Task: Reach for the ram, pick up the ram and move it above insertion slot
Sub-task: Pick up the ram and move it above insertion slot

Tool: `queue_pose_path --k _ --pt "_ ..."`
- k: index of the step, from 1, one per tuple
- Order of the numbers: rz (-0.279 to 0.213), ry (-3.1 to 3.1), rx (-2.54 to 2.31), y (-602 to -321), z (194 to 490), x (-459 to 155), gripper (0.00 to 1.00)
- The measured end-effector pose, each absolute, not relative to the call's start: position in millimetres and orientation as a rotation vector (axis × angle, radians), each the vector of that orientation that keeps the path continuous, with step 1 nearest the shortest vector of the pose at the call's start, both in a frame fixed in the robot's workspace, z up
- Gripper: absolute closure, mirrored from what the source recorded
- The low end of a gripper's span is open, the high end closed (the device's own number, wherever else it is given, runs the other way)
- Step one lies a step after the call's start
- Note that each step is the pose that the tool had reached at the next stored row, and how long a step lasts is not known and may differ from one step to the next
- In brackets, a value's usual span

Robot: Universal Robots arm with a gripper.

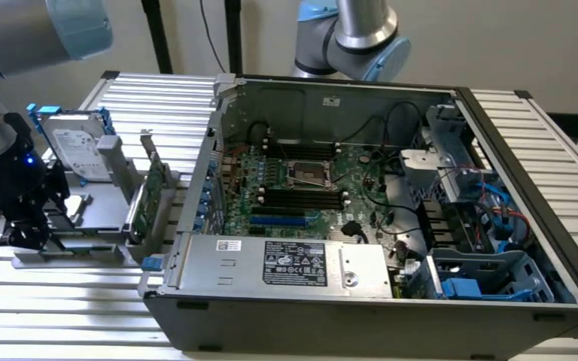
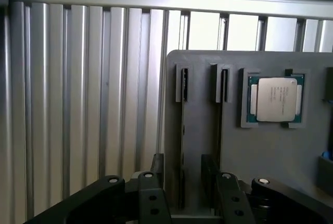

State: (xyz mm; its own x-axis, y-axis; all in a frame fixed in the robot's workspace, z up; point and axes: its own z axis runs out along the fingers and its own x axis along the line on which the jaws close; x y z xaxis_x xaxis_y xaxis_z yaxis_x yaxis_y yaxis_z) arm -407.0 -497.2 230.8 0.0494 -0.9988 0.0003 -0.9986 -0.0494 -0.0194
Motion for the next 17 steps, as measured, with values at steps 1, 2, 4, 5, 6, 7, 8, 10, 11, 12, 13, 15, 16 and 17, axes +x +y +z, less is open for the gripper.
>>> queue_pose_path --k 1,2,4,5,6,7,8,10,11,12,13,15,16,17 --pt "-0.02 2.156 -2.265 -497 229 -407 0.58" --pt "-0.019 2.155 -2.265 -497 227 -407 0.58" --pt "-0.018 2.155 -2.264 -497 224 -407 0.58" --pt "-0.017 2.154 -2.263 -498 222 -407 0.58" --pt "-0.016 2.154 -2.263 -498 220 -407 0.58" --pt "-0.015 2.154 -2.263 -498 219 -406 0.58" --pt "-0.014 2.154 -2.263 -498 217 -406 0.58" --pt "-0.012 2.155 -2.264 -498 215 -407 0.58" --pt "-0.011 2.155 -2.264 -498 213 -407 0.58" --pt "-0.01 2.155 -2.264 -498 212 -406 0.58" --pt "-0.009 2.155 -2.264 -498 211 -406 0.58" --pt "-0.006 2.155 -2.264 -498 208 -406 0.58" --pt "-0.005 2.155 -2.264 -498 207 -406 0.58" --pt "-0.003 2.155 -2.264 -498 206 -406 0.58"
